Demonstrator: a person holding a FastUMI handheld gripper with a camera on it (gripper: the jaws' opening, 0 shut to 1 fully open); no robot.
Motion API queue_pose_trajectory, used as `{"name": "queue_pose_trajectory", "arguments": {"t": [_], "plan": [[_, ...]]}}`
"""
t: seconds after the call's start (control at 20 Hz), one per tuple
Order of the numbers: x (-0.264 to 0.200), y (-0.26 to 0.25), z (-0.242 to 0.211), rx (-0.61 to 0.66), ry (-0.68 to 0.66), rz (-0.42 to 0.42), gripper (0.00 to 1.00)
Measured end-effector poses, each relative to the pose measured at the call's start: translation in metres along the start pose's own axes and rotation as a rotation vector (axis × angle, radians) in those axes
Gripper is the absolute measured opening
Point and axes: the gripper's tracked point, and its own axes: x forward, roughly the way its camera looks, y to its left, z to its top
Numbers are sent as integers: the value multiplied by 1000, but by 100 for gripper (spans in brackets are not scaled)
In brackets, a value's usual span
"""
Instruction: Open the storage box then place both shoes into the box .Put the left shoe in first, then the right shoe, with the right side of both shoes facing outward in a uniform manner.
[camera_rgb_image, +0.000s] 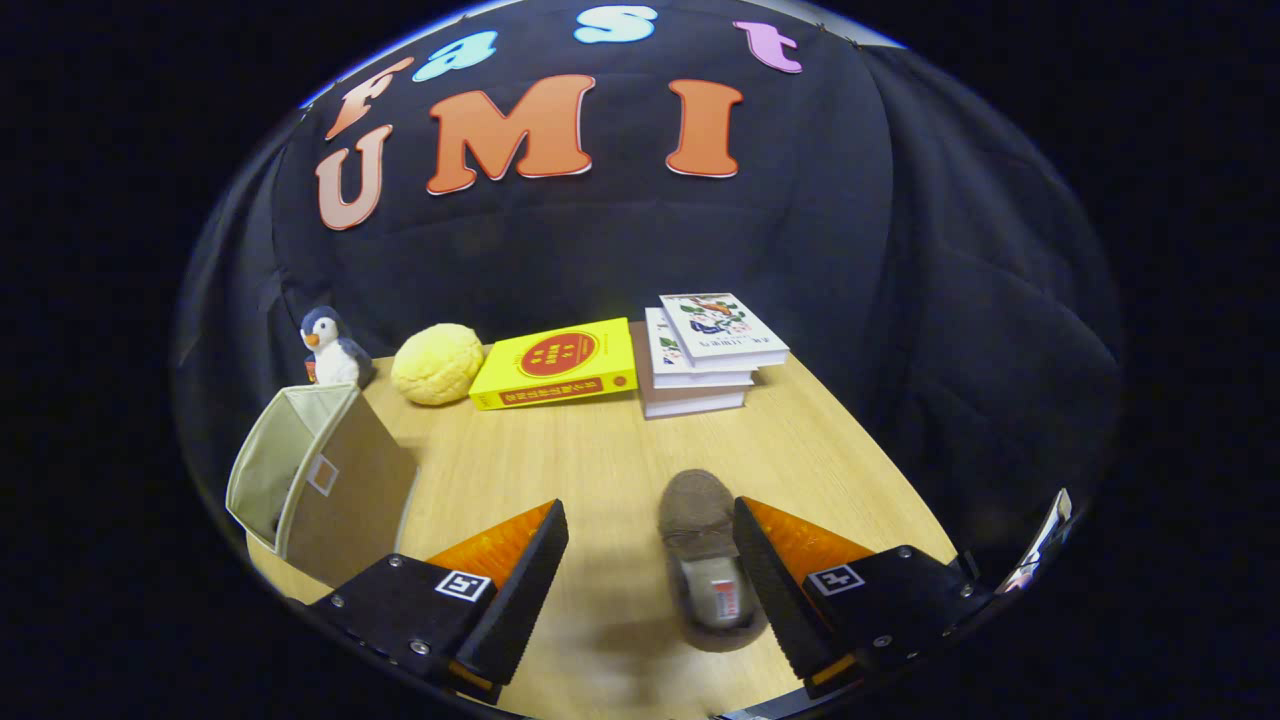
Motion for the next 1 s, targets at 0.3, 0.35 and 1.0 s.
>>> {"name": "queue_pose_trajectory", "arguments": {"t": [0.3,0.35,1.0], "plan": [[26,-61,-46,32,74,-36,99],[29,-67,-54,34,85,-39,99],[75,-61,-110,22,222,10,41]]}}
